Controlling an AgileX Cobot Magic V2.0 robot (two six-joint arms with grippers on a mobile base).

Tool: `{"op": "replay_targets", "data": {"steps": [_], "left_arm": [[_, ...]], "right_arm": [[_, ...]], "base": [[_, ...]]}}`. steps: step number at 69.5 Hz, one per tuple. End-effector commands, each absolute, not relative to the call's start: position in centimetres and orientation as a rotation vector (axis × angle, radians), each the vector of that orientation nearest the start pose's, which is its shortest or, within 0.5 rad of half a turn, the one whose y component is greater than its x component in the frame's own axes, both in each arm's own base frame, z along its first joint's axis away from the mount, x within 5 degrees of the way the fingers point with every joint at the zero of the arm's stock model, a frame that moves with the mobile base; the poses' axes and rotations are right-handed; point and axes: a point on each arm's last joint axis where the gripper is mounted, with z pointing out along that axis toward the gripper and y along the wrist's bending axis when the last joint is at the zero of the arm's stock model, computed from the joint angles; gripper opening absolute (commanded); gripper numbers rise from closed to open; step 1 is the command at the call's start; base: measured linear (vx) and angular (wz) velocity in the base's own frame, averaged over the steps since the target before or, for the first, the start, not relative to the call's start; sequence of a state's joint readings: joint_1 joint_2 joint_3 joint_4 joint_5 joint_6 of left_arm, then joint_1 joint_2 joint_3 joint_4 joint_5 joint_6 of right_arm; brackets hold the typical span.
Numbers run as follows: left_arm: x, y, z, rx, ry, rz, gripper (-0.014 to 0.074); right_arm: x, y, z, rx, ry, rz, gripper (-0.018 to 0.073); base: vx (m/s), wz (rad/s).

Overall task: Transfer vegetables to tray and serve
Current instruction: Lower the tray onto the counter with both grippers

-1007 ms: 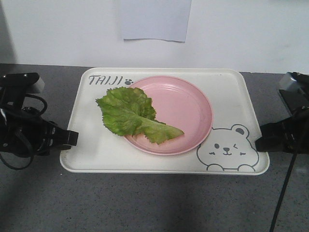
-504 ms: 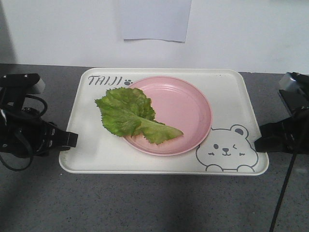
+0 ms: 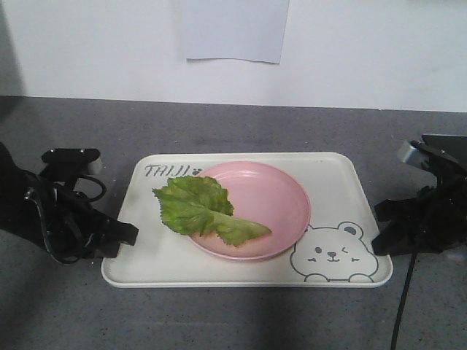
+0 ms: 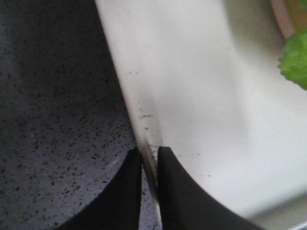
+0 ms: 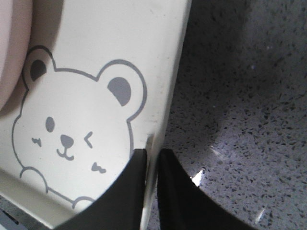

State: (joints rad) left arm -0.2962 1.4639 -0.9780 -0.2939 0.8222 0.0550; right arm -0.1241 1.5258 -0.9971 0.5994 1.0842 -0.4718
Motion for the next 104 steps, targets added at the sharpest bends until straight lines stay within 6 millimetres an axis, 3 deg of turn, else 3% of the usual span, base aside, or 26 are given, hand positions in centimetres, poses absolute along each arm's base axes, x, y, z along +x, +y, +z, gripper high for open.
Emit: {"op": "replay_targets", "data": {"steps": [1,33,66,77,88,97,104], "left_arm": [[26.8,-10.5,25.6,0.297,2.724,-0.410,-0.0008],[26.8,-10.5,24.6,0.309,2.796,-0.408,-0.0003],[27.2,-10.8,22.7,0.275,2.897,-0.407,0.0035],[27.1,-10.7,22.8,0.277,2.898,-0.408,0.0133],[27.0,-10.7,23.2,0.279,2.887,-0.410,0.0298],[26.4,-10.5,24.3,0.294,2.851,-0.417,0.0400],[25.8,-10.3,25.8,0.332,2.792,-0.421,0.0428]], "right_arm": [[27.8,1.5,25.0,-0.157,2.824,0.757,-0.0001],[27.5,0.7,23.5,-0.112,2.977,0.658,0.0029],[27.4,0.5,23.4,-0.084,3.001,0.641,0.0223],[27.4,0.5,23.4,-0.086,3.004,0.637,0.0282],[27.3,0.5,23.7,-0.102,2.988,0.629,0.0285],[26.7,0.6,25.0,-0.117,2.944,0.609,0.0281],[25.9,0.7,26.6,-0.134,2.888,0.584,0.0270]], "base": [[0.00,0.00],[0.00,0.00],[0.00,0.00],[0.00,0.00],[0.00,0.00],[0.00,0.00],[0.00,0.00]]}}
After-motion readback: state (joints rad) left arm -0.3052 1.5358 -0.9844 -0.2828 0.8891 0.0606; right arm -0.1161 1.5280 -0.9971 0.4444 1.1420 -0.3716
